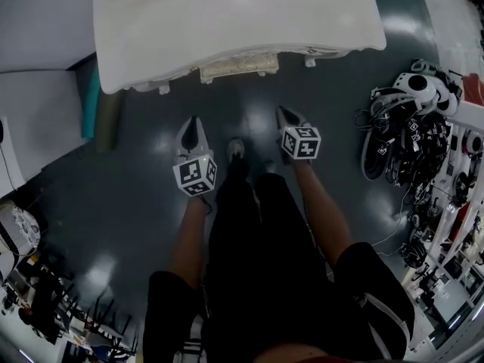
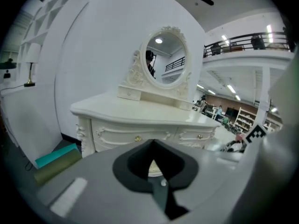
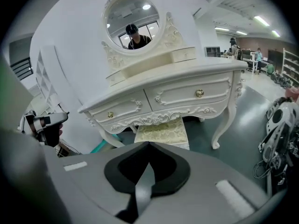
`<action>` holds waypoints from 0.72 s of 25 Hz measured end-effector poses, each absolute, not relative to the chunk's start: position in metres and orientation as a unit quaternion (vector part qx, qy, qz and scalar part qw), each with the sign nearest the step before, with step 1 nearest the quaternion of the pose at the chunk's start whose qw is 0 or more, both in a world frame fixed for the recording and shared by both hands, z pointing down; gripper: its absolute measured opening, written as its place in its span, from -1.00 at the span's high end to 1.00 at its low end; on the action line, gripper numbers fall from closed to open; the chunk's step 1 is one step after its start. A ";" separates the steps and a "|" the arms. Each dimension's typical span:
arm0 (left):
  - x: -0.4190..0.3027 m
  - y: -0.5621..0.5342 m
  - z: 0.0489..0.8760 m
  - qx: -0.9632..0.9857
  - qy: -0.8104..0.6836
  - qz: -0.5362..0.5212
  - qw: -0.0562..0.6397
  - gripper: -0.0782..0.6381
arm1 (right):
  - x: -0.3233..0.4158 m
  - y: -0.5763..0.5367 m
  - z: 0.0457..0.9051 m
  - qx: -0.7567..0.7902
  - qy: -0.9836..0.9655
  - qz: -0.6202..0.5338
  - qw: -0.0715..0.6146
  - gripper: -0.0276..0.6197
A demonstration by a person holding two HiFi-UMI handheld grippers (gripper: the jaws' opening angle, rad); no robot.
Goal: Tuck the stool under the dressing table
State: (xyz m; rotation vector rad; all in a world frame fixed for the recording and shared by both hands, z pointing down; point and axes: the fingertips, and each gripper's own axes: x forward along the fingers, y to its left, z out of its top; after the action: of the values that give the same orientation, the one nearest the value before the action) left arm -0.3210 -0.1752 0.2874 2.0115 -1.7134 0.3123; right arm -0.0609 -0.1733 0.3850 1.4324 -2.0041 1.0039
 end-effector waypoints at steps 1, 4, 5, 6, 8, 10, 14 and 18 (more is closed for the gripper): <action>-0.320 -0.176 0.277 0.736 -0.624 0.114 0.236 0.76 | -0.063 -0.172 0.374 0.525 -0.731 0.368 0.234 0.92; -0.315 -0.180 0.246 0.739 -0.623 0.109 0.230 0.76 | -0.067 -0.174 0.343 0.528 -0.733 0.364 0.226 0.92; -0.312 -0.180 0.237 0.739 -0.625 0.106 0.229 0.76 | -0.067 -0.175 0.334 0.528 -0.734 0.364 0.224 0.92; -0.310 -0.178 0.229 0.737 -0.627 0.102 0.230 0.76 | -0.067 -0.175 0.325 0.526 -0.735 0.365 0.222 0.92; -0.304 -0.173 0.214 0.733 -0.632 0.097 0.232 0.76 | -0.068 -0.172 0.307 0.518 -0.741 0.366 0.219 0.92; -0.297 -0.167 0.197 0.730 -0.636 0.091 0.232 0.76 | -0.069 -0.170 0.286 0.509 -0.750 0.359 0.222 0.92; -0.289 -0.162 0.166 0.720 -0.649 0.070 0.236 0.76 | -0.071 -0.172 0.247 0.491 -0.775 0.334 0.217 0.92; -0.280 -0.159 0.140 0.717 -0.657 0.058 0.228 0.76 | -0.065 -0.170 0.229 0.486 -0.782 0.326 0.213 0.92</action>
State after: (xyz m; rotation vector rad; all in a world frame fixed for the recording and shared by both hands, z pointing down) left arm -0.2797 -0.1587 0.1395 1.9734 -1.8080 0.1593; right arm -0.0647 -0.1701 0.2285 1.3492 -2.1709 0.9048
